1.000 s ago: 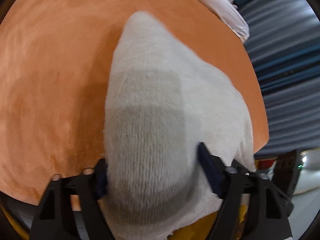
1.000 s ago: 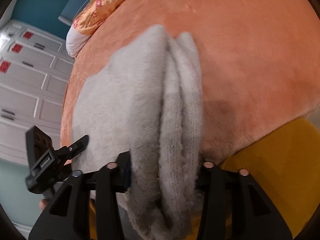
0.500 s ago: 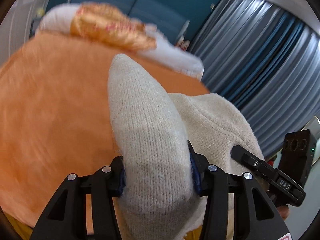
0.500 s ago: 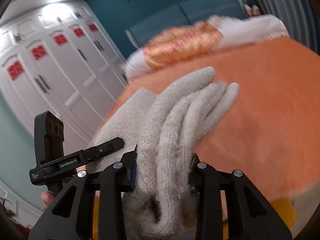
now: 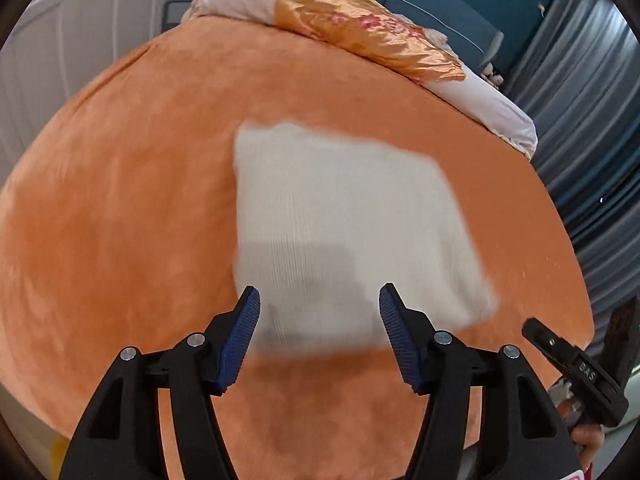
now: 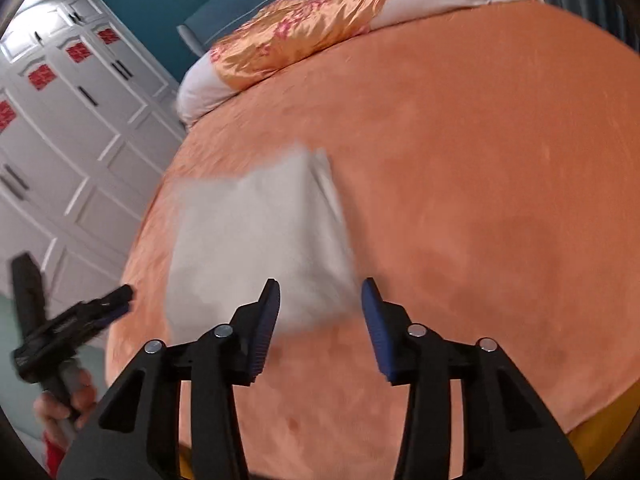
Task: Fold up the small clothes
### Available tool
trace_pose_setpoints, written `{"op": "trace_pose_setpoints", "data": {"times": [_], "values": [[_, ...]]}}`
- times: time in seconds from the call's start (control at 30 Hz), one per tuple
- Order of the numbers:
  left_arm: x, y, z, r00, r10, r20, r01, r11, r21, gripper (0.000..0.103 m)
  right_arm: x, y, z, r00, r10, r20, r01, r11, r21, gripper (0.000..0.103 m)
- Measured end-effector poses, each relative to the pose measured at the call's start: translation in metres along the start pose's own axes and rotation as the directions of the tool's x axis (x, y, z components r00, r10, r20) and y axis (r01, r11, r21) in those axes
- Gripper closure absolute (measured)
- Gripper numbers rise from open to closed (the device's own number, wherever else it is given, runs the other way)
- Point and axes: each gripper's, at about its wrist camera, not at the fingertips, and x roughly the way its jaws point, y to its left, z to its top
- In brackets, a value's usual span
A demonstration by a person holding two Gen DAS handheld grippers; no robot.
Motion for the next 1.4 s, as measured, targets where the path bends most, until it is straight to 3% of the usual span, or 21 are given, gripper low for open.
{"op": "trace_pose_setpoints", "data": {"times": [0.1, 0.2, 0.33, 0.4, 0.5, 0.53, 0.57, 0.6, 0.63, 0.7, 0.77, 0.9, 1.03, 1.2, 1.4], "values": [[0.001, 0.004, -0.018, 1.0, 0.018, -0.007, -0.018, 1.0, -0.011, 0.044, 0.0, 0.004, -0.008, 0.999, -0.023, -0.022, 0.022, 0.999, -0.037, 0.062], [0.005, -0.002, -0.019, 1.0, 0.021, 0.004, -0.021, 1.0, -0.024, 0.042, 0.012, 0.012, 0.01, 0.999, -0.026, -0.026, 0.024, 0.998, -0.05, 0.061], [0.016, 0.012, -0.003, 0.999, -0.04, -0.007, 0.039, 0.995, -0.094, 0.041, 0.037, 0.023, 0.034, 0.999, -0.016, -0.038, 0.015, 0.999, -0.031, 0.039], [0.023, 0.021, 0.006, 0.997, -0.08, -0.012, 0.078, 0.986, -0.145, 0.035, 0.057, 0.032, 0.047, 0.998, -0.035, -0.057, 0.032, 0.998, -0.055, 0.038], [0.044, 0.033, 0.018, 0.997, -0.062, -0.04, 0.054, 0.983, -0.176, 0.035, 0.102, 0.035, 0.056, 0.989, -0.045, -0.138, 0.039, 0.998, -0.051, 0.036], [0.05, 0.033, 0.02, 0.998, -0.046, -0.047, 0.037, 0.984, -0.173, 0.035, 0.116, 0.036, 0.055, 0.985, -0.037, -0.169, 0.029, 0.999, -0.045, 0.037], [0.056, 0.034, 0.021, 0.998, -0.027, -0.052, 0.018, 0.987, -0.161, 0.035, 0.125, 0.036, 0.054, 0.98, -0.019, -0.198, 0.011, 0.999, -0.041, 0.055], [0.06, 0.033, 0.022, 0.998, -0.014, -0.056, 0.006, 0.99, -0.143, 0.035, 0.13, 0.037, 0.052, 0.976, -0.009, -0.217, 0.0, 0.999, -0.046, 0.062], [0.062, 0.03, 0.022, 0.999, -0.003, -0.055, -0.004, 0.993, -0.121, 0.033, 0.13, 0.042, 0.056, 0.98, -0.039, -0.196, 0.025, 0.997, -0.077, 0.071], [0.062, 0.026, 0.022, 0.999, 0.002, -0.046, -0.007, 0.996, -0.092, 0.032, 0.115, 0.051, 0.065, 0.988, -0.055, -0.141, 0.038, 0.992, -0.119, 0.079], [0.064, 0.021, 0.02, 0.999, 0.019, -0.039, -0.021, 0.998, -0.057, 0.032, 0.108, 0.048, 0.065, 0.991, -0.073, -0.111, 0.058, 0.99, -0.128, 0.081], [0.08, 0.011, 0.012, 0.996, 0.086, -0.034, -0.085, 0.996, 0.016, 0.025, 0.136, 0.021, 0.053, 0.981, -0.113, -0.156, 0.105, 0.992, -0.064, 0.078], [0.078, 0.007, 0.012, 0.992, 0.124, -0.02, -0.123, 0.992, 0.02, 0.024, 0.12, 0.039, 0.057, 0.981, -0.141, -0.131, 0.128, 0.986, -0.105, 0.076], [0.065, 0.004, 0.009, 0.99, 0.138, -0.02, -0.138, 0.99, 0.006, 0.025, 0.076, 0.068, 0.043, 0.982, -0.185, -0.025, 0.177, 0.964, -0.197, 0.076], [0.045, -0.019, -0.006, 0.985, 0.172, 0.008, -0.173, 0.982, 0.077, 0.025, 0.059, 0.082, 0.019, 0.974, -0.226, 0.007, 0.222, 0.947, -0.232, 0.076]]}}
